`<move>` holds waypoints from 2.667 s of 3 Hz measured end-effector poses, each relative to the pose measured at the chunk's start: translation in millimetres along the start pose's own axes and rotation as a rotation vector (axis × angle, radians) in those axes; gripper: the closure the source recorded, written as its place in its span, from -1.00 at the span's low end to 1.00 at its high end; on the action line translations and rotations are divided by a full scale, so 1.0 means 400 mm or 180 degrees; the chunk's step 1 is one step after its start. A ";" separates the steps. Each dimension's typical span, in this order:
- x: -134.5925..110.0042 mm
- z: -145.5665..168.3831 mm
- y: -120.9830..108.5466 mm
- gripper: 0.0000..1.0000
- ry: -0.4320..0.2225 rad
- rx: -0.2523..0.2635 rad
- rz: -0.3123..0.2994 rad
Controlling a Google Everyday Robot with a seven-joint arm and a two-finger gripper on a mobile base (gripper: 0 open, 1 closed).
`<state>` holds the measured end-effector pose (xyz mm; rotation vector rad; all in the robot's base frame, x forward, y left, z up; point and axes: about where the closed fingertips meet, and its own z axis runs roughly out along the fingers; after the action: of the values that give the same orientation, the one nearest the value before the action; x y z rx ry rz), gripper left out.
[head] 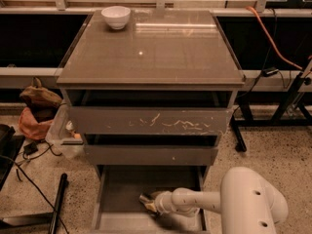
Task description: Pick redbull can from bottom drawer and place on counter
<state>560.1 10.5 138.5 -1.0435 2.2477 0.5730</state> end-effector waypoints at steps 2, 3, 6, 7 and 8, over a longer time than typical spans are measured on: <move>-0.198 -0.275 -0.040 1.00 -0.0470 0.0394 -0.0119; -0.314 -0.463 -0.049 1.00 -0.0710 0.0669 -0.0305; -0.538 -0.713 -0.009 1.00 -0.0872 0.0692 -0.0473; -0.713 -0.924 -0.001 1.00 -0.1081 0.0929 -0.0652; -0.754 -0.967 0.000 1.00 -0.1087 0.1022 -0.0784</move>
Offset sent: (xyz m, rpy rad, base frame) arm 0.0315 -0.0682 0.2510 0.0737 -0.3488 -0.1163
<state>589.6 -58.0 623.3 -0.9563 1.8060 0.2502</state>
